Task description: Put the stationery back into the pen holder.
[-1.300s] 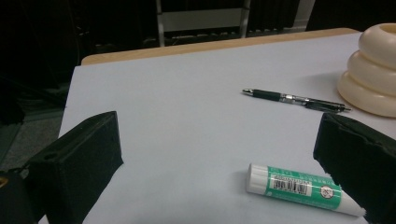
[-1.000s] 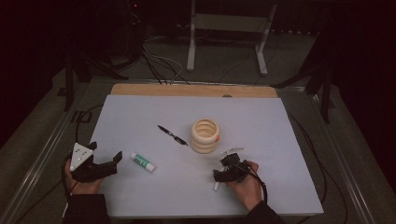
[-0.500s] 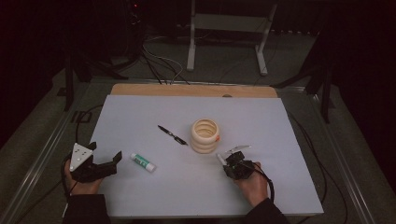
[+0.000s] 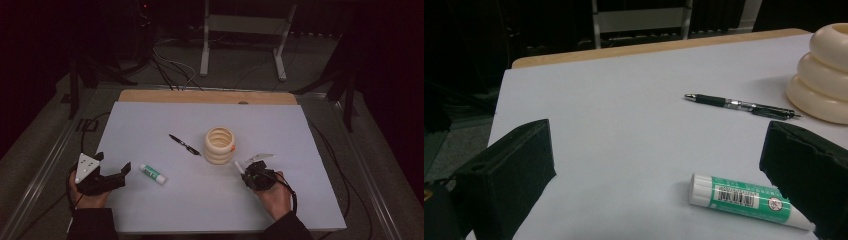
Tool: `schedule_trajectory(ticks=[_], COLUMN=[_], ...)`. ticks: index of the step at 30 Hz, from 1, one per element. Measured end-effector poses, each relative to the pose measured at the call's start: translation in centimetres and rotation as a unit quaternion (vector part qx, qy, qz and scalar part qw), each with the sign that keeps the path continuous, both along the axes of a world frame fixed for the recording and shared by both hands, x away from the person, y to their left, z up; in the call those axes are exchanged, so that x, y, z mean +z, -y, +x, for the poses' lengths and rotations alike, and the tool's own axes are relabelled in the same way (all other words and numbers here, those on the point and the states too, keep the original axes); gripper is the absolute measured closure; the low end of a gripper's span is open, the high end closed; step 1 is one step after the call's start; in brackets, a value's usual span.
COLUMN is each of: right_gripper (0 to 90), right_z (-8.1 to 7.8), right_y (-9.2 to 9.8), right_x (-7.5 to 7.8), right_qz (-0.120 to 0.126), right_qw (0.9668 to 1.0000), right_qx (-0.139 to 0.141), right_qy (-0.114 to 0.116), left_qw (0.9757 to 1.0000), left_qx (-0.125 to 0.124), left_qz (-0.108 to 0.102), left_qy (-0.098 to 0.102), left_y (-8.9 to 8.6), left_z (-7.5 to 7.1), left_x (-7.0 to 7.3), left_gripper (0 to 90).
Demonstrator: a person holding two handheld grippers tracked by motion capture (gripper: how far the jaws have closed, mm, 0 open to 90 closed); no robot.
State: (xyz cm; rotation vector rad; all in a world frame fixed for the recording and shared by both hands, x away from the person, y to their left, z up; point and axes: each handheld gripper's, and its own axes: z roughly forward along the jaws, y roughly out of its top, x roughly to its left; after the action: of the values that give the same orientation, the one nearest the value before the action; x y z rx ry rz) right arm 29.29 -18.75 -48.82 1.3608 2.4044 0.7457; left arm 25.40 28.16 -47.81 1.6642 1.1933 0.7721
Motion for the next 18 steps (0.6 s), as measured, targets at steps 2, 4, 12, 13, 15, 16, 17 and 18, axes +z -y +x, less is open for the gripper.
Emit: schedule_trajectory(ticks=[2, 4, 12, 13, 15, 16, 17, 18], right_gripper=[79.4, 79.4, 79.5, 79.5, 79.4, 79.5, 79.4, 79.5], right_z=[0.0, -0.1, -0.1, -0.1, -0.1, -0.1, -0.1, -0.1], right_y=[0.1, 0.2, 1.0, 1.1, 1.2, 1.2, 1.2, 1.2], right_x=[0.3, 0.6, 1.7, 1.8, 2.1, 2.2, 2.3, 2.4], right_qz=[0.001, 0.003, 0.01, 0.012, 0.015, 0.016, 0.017, 0.018], right_qw=[1.0, 0.9999, 0.9994, 0.9993, 0.9991, 0.9991, 0.9989, 0.9988], right_qx=[0.001, -0.001, -0.014, -0.015, -0.016, -0.017, -0.016, -0.017], right_qy=[0.005, 0.011, 0.03, 0.032, 0.035, 0.037, 0.04, 0.042], left_qw=[1.0, 1.0, 1.0, 1.0, 1.0, 1.0, 1.0, 1.0], left_qx=[0.0, 0.0, 0.0, 0.0, 0.0, 0.0, 0.0, 0.0], left_qz=[-0.001, -0.001, 0.0, 0.0, 0.001, 0.0, 0.001, 0.001], left_qy=[0.001, 0.0, -0.001, -0.001, -0.002, -0.002, -0.002, -0.002], left_y=[-0.1, -0.1, 0.0, 0.0, 0.0, 0.1, 0.1, 0.1], left_z=[0.0, 0.0, 0.0, 0.1, 0.1, 0.1, 0.1, 0.1], left_x=[0.0, 0.0, -0.1, -0.1, -0.1, -0.1, -0.1, -0.1], left_gripper=[1.5, 1.6, 1.5, 1.5, 1.5, 1.5, 1.5, 1.5])
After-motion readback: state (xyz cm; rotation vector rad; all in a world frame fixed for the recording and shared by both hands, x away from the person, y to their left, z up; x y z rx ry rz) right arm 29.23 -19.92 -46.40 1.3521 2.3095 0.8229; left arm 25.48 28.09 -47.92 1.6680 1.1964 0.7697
